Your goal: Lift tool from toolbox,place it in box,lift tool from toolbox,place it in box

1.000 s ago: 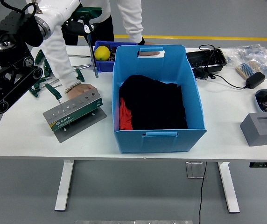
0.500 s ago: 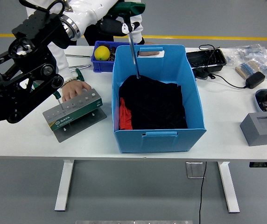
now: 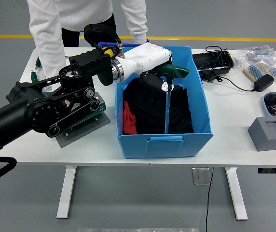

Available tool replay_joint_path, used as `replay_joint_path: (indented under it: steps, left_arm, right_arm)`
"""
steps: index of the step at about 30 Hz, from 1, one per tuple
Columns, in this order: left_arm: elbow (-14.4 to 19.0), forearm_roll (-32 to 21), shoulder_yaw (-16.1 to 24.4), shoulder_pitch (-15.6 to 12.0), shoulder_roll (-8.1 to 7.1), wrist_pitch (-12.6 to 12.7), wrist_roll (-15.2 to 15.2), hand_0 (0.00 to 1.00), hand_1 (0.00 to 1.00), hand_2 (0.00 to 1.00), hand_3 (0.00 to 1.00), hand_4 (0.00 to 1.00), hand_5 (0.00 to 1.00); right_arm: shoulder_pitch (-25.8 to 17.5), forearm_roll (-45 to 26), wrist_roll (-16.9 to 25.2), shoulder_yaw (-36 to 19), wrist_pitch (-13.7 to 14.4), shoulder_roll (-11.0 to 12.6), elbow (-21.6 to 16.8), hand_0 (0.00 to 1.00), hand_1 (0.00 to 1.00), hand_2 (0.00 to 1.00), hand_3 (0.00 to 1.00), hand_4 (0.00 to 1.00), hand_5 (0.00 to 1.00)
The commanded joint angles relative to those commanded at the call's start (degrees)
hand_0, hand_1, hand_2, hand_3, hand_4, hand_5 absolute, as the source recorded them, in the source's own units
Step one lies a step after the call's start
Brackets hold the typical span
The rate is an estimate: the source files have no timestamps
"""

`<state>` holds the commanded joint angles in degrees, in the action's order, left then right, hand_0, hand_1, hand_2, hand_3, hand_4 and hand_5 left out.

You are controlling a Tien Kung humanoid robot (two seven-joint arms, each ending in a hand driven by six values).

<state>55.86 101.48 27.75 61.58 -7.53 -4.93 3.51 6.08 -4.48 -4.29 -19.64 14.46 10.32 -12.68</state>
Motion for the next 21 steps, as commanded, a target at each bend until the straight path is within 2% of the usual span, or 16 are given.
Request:
replay_joint_path:
  steps: [5,13,17,20,21]
  left_arm:
    - [-6.04,-0.18,-3.17,0.59,2.09,-0.40,1.37,0.040,0.002,0.007,0.066,0.696,0.528]
    - [-11.64,-3.47,-6.48,1.41,4.63,-1.91,2.67,0.044,0.002,0.009,0.069,0.695,0.525]
    - [-12.49,-4.58,-6.79,1.75,5.42,-2.49,2.65,0.074,0.002,0.037,0.103,0.692,0.507]
    - [-12.25,-4.93,-6.65,1.97,5.81,-4.32,2.56,0.074,0.002,0.037,0.103,0.692,0.507]
    - [-12.33,-5.18,-6.71,2.06,5.95,-5.06,2.58,0.157,0.092,0.137,0.218,0.862,0.626]
  right_arm:
    - [0.37,0.55,0.08,-0.24,0.13,0.28,0.04,0.642,0.619,0.687,0.553,0.776,0.673]
    - [0.77,2.16,-0.25,-0.98,0.17,0.65,0.02,0.642,0.615,0.683,0.552,0.776,0.674]
    - [0.91,2.56,-0.30,-1.10,0.16,0.79,0.00,0.642,0.614,0.683,0.552,0.776,0.673]
    - [1.01,2.79,-0.31,-1.19,0.18,0.85,0.00,0.642,0.614,0.683,0.552,0.776,0.673]
    - [1.06,2.89,-0.33,-1.23,0.17,0.89,0.00,0.641,0.614,0.682,0.552,0.775,0.674]
